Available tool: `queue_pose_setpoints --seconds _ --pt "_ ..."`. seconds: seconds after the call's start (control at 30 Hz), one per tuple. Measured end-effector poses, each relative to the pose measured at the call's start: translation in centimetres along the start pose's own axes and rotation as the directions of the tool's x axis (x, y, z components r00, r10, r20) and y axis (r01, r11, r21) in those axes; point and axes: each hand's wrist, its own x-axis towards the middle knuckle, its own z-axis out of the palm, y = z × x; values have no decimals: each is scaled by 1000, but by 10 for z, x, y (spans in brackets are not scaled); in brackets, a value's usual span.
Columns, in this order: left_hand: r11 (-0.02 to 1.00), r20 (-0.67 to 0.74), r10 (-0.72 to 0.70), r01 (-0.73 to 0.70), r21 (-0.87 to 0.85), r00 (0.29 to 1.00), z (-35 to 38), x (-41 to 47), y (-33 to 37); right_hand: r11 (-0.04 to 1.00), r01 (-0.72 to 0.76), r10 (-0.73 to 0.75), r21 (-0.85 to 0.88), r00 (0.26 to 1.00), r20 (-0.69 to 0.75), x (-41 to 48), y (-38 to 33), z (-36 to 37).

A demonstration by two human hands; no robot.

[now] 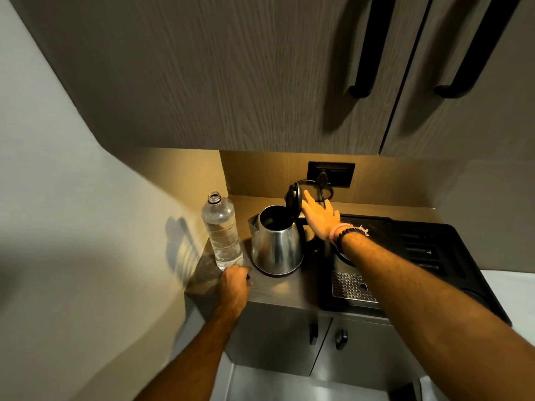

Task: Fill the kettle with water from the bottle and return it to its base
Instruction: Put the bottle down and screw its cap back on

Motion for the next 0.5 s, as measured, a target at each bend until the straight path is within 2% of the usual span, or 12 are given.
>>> queue_pose_setpoints --seconds 0.03,0.07,0.13,0.2,0.27,0.3,0.43,0.5 --pt "989 -30 134 -132 63 991 -8 -3 6 1000 4 -4 3 1000 -3 0 0 0" --pt "956 -131 289 -281 81 948 -20 -6 12 1000 10 -10 6 1000 -4 0 0 0" --pt "893 -348 438 -445 63 829 -47 -10 27 1000 9 -9 16 1000 -11 0 0 -1" --pt "868 -568 437 -492 63 697 -77 -2 43 1000 2 -2 28 1000 -16 -1 -1 0" --pt "872 -695 378 -487 46 612 -108 11 57 999 -4 5 37 1000 -15 -2 -1 0" --pt "887 -724 330 -462 17 606 -123 18 63 998 -13 14 57 1000 -14 -3 -1 0" --pt "946 -643 193 -314 -78 742 -152 37 67 997 -21 22 76 1000 -7 -4 -4 -2" --pt "956 -613 183 -286 -73 768 -152 42 63 997 -18 18 74 1000 1 -4 -4 -3"
